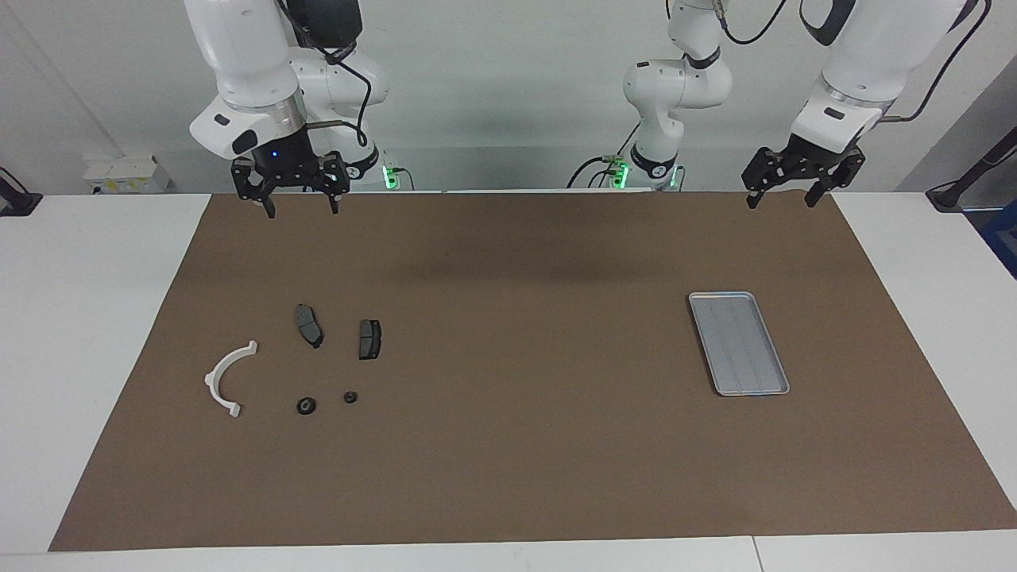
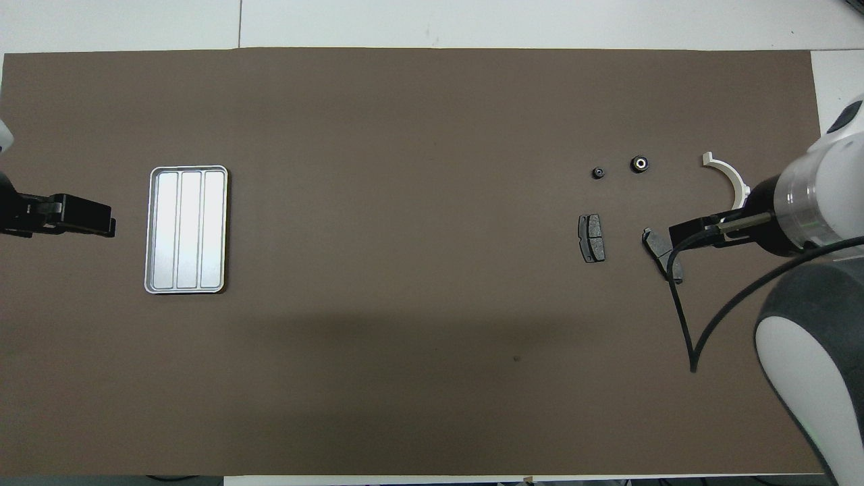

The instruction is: Place bearing gear from tray to pile

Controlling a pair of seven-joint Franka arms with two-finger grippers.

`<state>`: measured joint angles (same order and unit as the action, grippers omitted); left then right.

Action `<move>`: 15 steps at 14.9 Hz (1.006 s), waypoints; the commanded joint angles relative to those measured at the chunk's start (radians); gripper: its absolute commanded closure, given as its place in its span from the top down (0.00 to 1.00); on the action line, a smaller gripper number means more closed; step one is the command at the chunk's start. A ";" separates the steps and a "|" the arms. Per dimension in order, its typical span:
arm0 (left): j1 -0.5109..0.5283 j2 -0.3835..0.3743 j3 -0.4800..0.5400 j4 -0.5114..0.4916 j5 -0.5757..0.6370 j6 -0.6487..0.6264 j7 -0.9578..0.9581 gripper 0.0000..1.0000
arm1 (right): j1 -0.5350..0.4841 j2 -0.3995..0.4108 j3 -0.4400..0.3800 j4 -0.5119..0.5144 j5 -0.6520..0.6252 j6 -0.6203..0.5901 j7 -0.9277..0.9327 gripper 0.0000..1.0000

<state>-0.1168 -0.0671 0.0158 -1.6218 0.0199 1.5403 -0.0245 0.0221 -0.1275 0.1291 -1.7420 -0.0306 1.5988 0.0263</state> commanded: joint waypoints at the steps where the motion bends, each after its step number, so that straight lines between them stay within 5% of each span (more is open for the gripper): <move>1: -0.018 -0.040 0.009 -0.056 -0.006 0.040 -0.006 1.00 | -0.007 -0.006 -0.005 -0.031 0.043 0.032 -0.029 1.00; 15: -0.018 -0.040 0.009 -0.058 -0.008 0.040 -0.006 1.00 | -0.050 0.115 0.000 0.102 0.052 0.036 -0.051 1.00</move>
<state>-0.1246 -0.0680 0.0159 -1.6307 0.0199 1.5527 -0.0249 -0.0169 -0.0257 0.1225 -1.6668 0.0152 1.6582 0.0028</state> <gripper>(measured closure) 0.000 0.000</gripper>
